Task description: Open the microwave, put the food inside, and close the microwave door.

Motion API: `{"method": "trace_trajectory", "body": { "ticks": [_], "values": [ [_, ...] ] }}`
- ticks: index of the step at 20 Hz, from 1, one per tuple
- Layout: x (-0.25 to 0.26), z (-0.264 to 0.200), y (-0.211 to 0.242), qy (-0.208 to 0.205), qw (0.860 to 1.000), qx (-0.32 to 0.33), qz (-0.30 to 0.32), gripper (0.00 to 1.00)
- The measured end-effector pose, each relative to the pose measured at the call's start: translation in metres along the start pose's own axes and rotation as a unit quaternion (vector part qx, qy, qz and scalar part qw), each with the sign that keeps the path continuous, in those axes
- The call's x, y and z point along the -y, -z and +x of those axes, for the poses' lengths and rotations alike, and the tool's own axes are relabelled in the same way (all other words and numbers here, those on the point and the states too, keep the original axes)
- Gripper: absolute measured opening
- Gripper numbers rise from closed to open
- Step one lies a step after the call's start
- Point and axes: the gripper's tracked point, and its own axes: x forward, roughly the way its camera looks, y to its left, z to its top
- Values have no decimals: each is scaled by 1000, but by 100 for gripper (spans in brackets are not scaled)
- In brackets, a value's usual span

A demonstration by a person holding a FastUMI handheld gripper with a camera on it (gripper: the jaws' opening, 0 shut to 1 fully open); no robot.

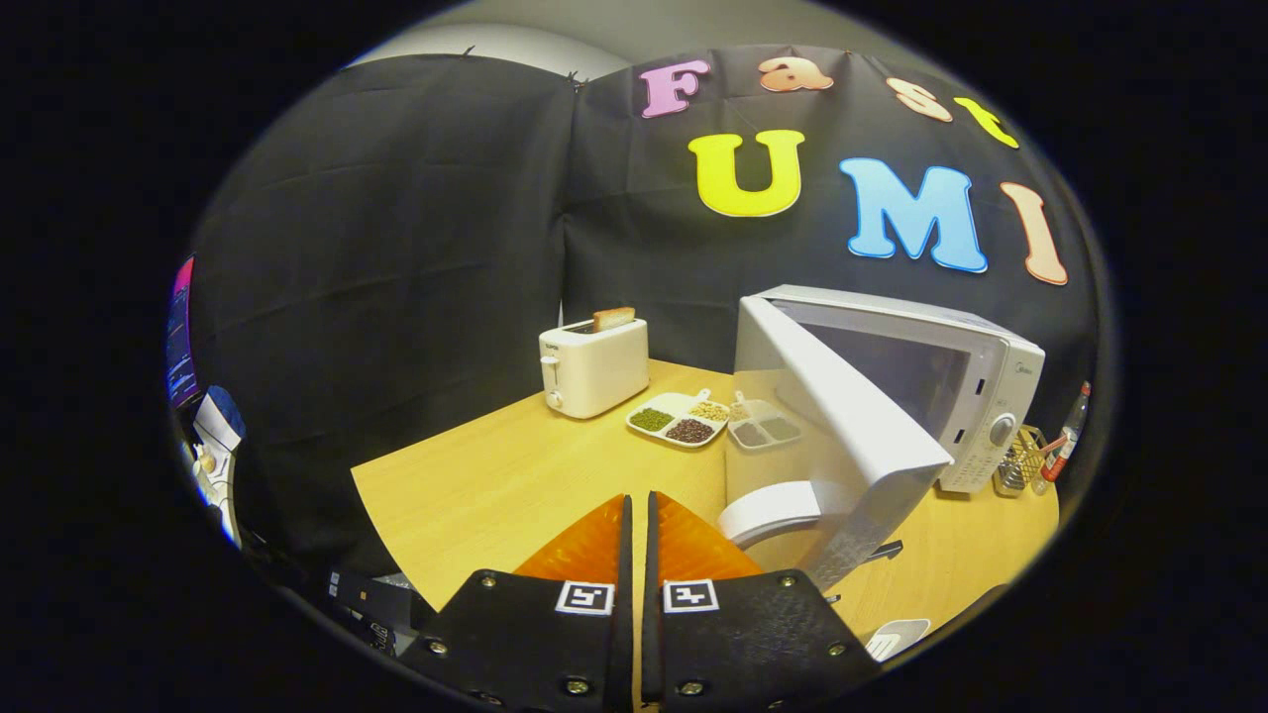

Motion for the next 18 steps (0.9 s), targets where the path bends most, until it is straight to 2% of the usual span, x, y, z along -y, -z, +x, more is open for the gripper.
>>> {"method": "trace_trajectory", "body": {
  "ticks": [18],
  "values": [
    [134, 12, -7, 100, 994, 4, 40, 4]
  ]
}}
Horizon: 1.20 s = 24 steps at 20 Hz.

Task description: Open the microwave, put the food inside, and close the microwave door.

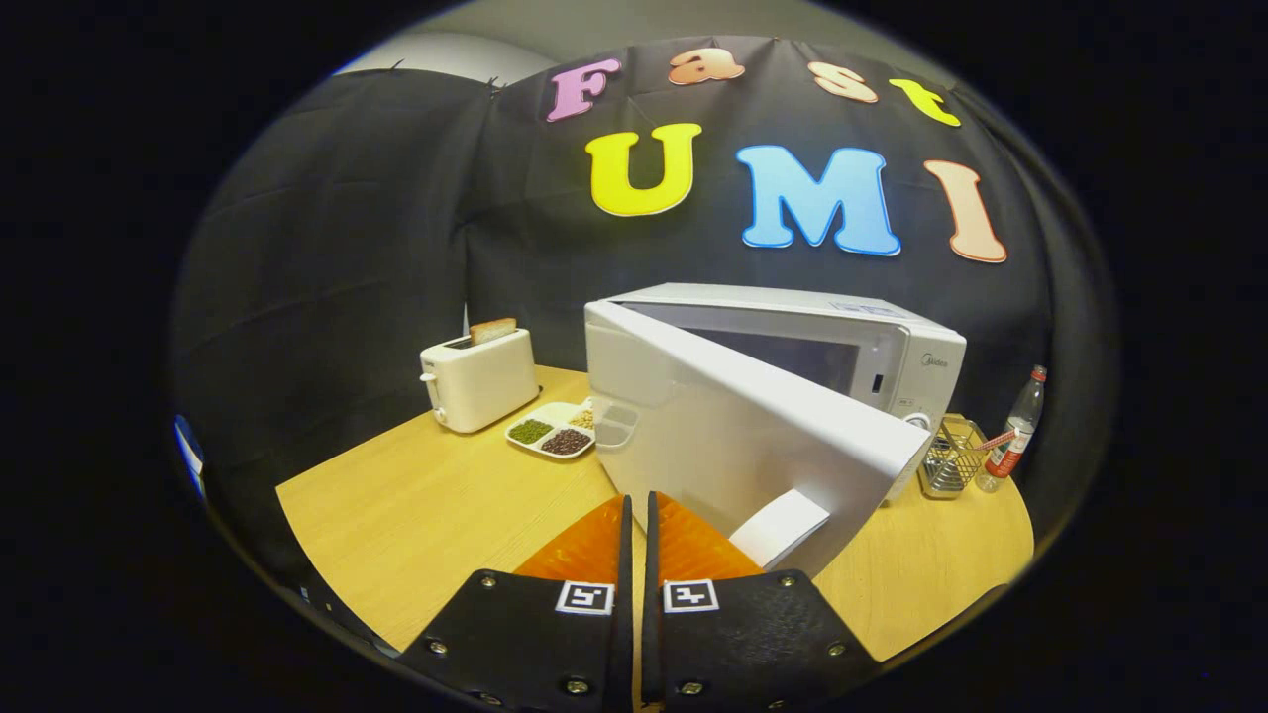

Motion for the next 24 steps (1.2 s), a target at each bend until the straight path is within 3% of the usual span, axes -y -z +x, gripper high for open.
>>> {"method": "trace_trajectory", "body": {
  "ticks": [13, 24],
  "values": [
    [71, 47, -18, 61, 997, 4, 48, 4],
    [102, 89, -31, 94, 994, 6, 49, 4]
  ]
}}
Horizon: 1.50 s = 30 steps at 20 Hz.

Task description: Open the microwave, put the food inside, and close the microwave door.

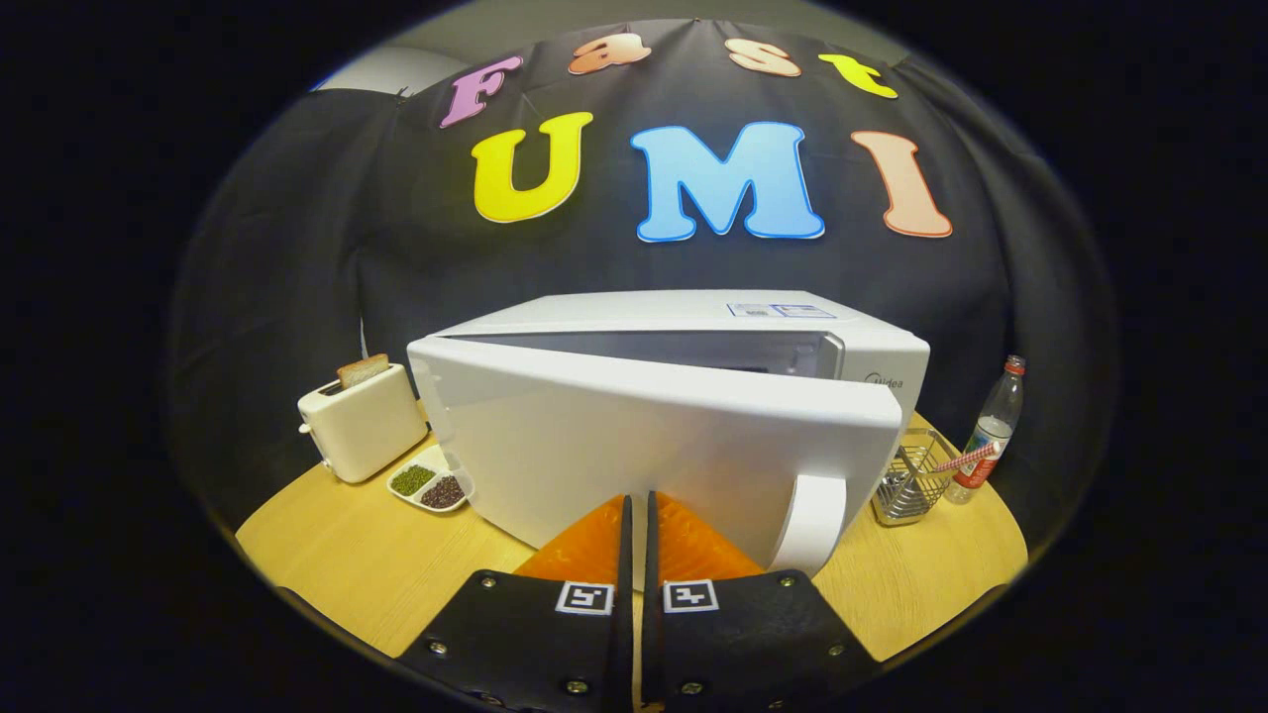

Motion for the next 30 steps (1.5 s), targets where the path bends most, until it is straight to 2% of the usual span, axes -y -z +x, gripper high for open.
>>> {"method": "trace_trajectory", "body": {
  "ticks": [11, 14, 18, 21, 23, 26, 30],
  "values": [
    [12, 38, -13, 30, 1000, 3, 1, 4],
    [12, 42, -13, 42, 999, 7, -15, 4],
    [16, 49, -17, 60, 998, 1, 9, 4],
    [15, 50, -16, 71, 997, 6, -11, 4],
    [16, 55, -18, 71, 997, -3, 17, 4],
    [10, 48, -16, 72, 997, -9, 12, 6],
    [6, 11, -30, 73, 997, 22, -3, 6]
  ]
}}
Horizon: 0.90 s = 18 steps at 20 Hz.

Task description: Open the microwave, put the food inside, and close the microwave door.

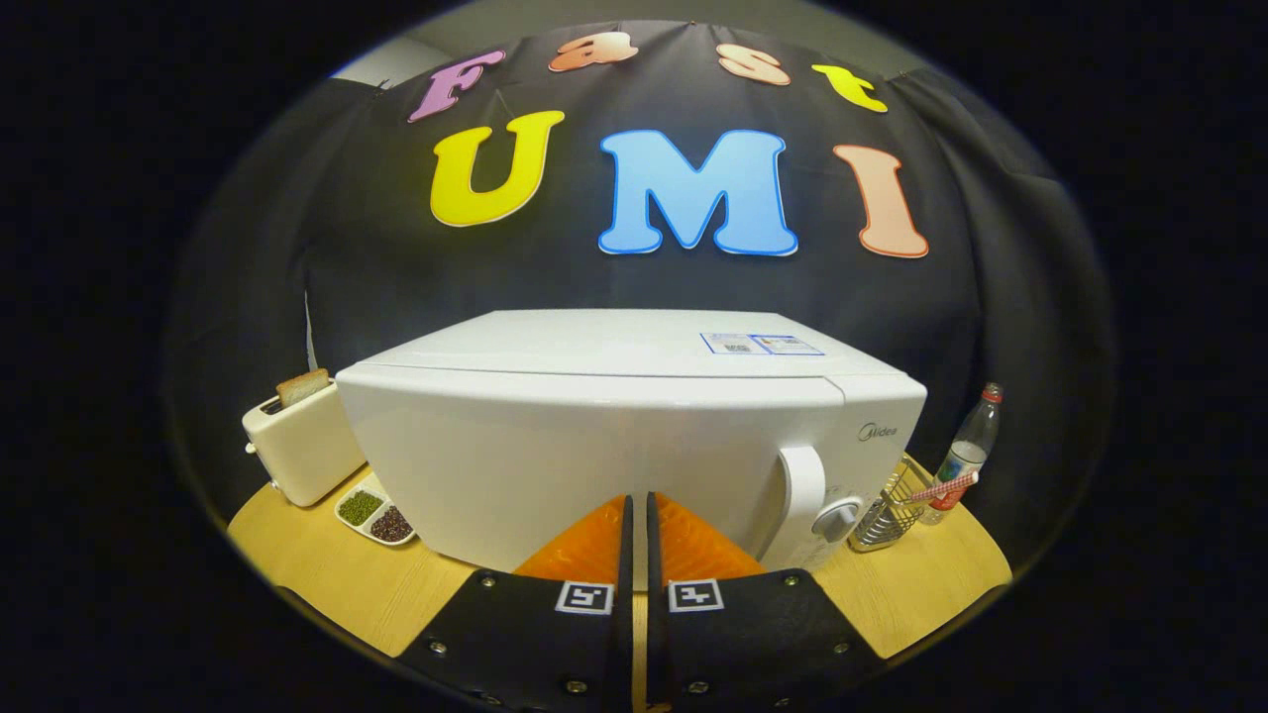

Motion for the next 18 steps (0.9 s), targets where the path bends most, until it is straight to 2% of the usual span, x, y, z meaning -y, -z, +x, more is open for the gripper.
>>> {"method": "trace_trajectory", "body": {
  "ticks": [9, 18],
  "values": [
    [9, -109, -30, -7, 998, 65, -6, 6],
    [19, -198, -47, -5, 993, 121, -9, 6]
  ]
}}
